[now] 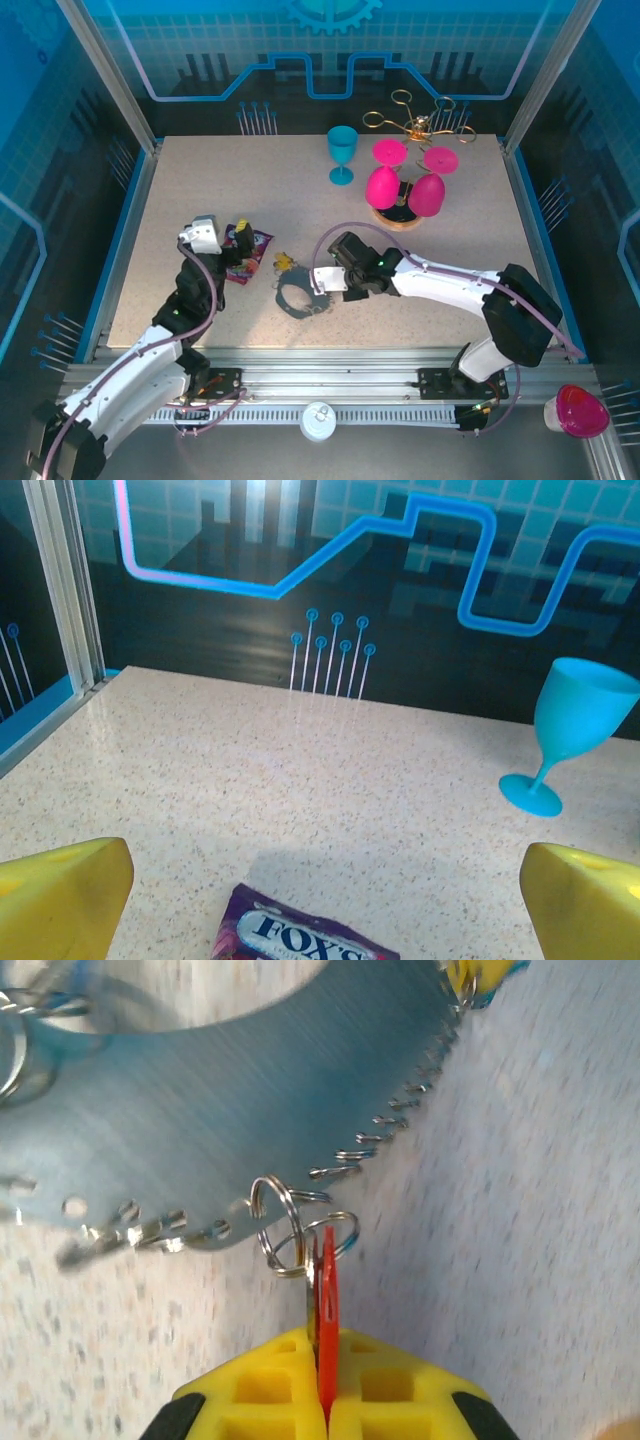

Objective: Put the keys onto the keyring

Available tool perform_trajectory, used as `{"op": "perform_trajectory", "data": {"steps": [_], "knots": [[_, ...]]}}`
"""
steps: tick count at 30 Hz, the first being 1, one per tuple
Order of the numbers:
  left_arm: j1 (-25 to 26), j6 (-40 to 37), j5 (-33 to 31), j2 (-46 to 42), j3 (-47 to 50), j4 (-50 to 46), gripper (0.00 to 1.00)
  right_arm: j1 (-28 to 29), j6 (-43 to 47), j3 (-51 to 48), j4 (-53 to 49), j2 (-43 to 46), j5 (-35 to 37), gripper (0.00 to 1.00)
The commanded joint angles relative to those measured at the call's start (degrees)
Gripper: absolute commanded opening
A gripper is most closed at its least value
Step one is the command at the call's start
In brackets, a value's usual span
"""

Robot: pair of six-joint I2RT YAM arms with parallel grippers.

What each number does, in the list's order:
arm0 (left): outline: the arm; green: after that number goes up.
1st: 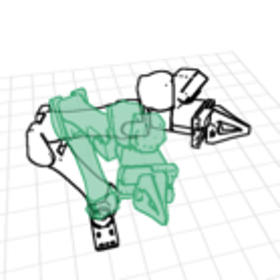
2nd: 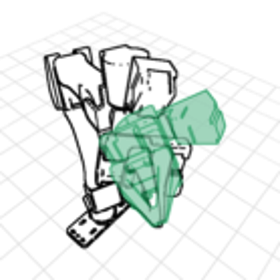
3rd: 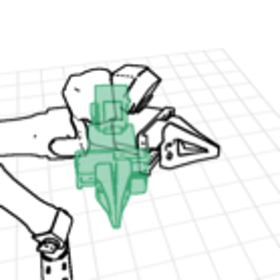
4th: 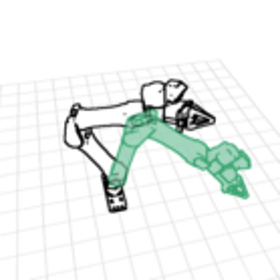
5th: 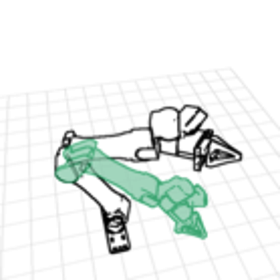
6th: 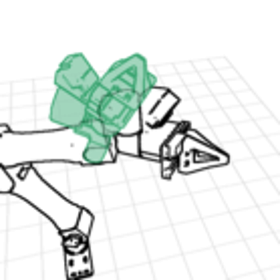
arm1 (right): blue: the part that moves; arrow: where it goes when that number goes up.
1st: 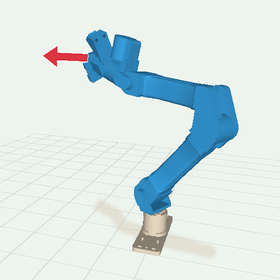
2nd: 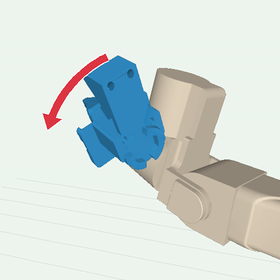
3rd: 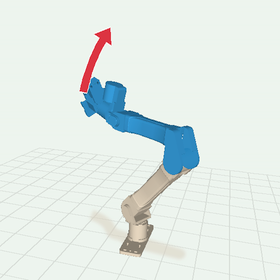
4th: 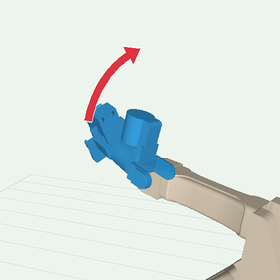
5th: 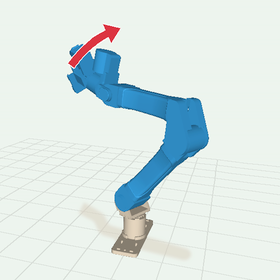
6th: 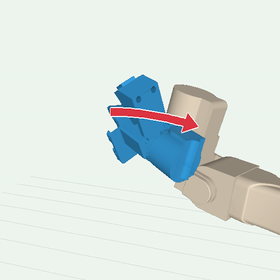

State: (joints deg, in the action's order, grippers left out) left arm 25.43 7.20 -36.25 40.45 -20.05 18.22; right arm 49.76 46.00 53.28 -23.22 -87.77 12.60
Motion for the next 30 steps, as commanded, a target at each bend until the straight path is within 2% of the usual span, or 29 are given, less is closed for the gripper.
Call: {"op": "perform_trajectory", "data": {"steps": [1, 3, 6, 9, 15, 18, 21, 25, 26, 28, 30], "knots": [[-0.74, 0.56, -1.18, 1.05, 0.35, 1.13, 0.99, -1.36, 2.38, -1.35, -7.21, -2.01, 9.81, 0.0], [-1.13, 0.04, -1.13, 2.02, 0.32, 1.01, 0.99, -2.17, 2.78, -2.21, -8.49, -4.32, 14.68, 0.0], [-1.61, -0.6, -1.24, 2.84, 0.34, 0.41, 0.99, -4.05, 2.88, -4.76, -9.03, -6.09, 20.66, 0.07], [-1.96, -1.38, -1.64, 2.94, 0.47, -0.03, 0.99, -7.14, 1.06, -5.92, -10.23, -5.11, 22.78, 0.13], [-2.62, -3.65, -2.34, 2.88, 0.76, -0.78, 0.99, -14.15, -3.27, -4.34, -14.3, -3.26, 24.88, 0.4], [-3.1, -6.24, -2.64, 3.23, 0.66, -1.02, 0.99, -16.52, -5.6, -3.85, -13.46, 0.01, 22.86, 0.53], [-4.7, -8.53, -1.65, 4.22, 0.49, -1.63, 0.99, -20.73, -10.98, -3.54, -9.62, 7.13, 15.48, 0.62], [-9.42, -8.78, 4.96, 7.04, 0.6, -1.16, 0.99, -30.88, -28.45, -12.29, 11.95, 21.52, -6.44, 0.66], [-10.83, -7.92, 6.94, 8.31, 0.58, -0.68, 0.99, -33.37, -34.34, -16.9, 20.46, 24.46, -8.69, 0.7], [-12.6, -7.27, 8.84, 10.68, 0.58, 0.73, 0.99, -36.45, -40.65, -25.59, 36.62, 26.91, -8.8, 0.7], [-14.13, -7.95, 12.2, 13.23, 1.96, 5.64, 0.99, -37.45, -37.11, -32.29, 50.62, 25.61, -8.72, 0.69]]}}
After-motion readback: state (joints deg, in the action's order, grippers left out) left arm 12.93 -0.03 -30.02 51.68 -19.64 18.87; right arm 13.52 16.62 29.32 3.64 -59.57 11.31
